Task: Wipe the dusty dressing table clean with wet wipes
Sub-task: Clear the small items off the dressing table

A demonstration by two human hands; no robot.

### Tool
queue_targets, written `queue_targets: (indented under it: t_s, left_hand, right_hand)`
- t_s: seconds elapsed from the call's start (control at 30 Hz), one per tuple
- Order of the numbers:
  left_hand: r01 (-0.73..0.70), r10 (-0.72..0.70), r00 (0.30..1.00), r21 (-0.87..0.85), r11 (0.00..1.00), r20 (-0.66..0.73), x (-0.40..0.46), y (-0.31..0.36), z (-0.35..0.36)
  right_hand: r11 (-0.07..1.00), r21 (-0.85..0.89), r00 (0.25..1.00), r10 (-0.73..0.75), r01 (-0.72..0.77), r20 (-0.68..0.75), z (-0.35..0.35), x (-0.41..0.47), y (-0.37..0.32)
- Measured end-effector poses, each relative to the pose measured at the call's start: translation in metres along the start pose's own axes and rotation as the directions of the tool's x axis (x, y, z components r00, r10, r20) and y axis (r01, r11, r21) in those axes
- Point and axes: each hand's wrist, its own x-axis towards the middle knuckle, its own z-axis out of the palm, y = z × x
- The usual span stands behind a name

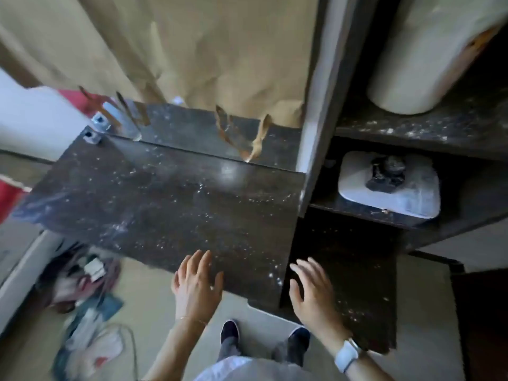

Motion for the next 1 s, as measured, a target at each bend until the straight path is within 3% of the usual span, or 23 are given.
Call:
queue_targets:
  t_s: [0.1, 0.27, 0.4, 0.67, 1.0]
  left_hand:
    - [0.206, -0.207, 0.977, 0.027, 0.978, 0.048, -0.012, -0.072, -0.018]
    - [0.417, -0.420, 0.907, -0.075, 0.906, -0.020, -0.044, -0.180, -0.046]
    - [0.548, -0.553, 0.833, -0.148, 0.823, 0.009, -0.062, -0.269, -0.067]
    - [0.585, -0.611, 0.789, -0.230, 0.778, -0.063, -0.046, -0.399, -0.122]
    - [0.415, -0.451, 0.887, -0.259, 0.872, -0.096, 0.105, -0.453, -0.158]
  right_hand:
    - [0.994, -0.020, 0.982, -0.102, 0.106, 0.160, 0.042, -0.001, -0.046]
    - [0.954, 0.002, 0.891, -0.280, 0.299, 0.357, 0.108, 0.007, -0.144]
    - [0.926, -0.010, 0.818, -0.329, 0.378, 0.472, 0.175, 0.009, -0.220]
    - [0.906, 0.000, 0.743, -0.347, 0.423, 0.572, 0.255, 0.020, -0.353]
    - [0.942, 0.053, 0.836, -0.318, 0.331, 0.447, 0.312, 0.135, -0.420]
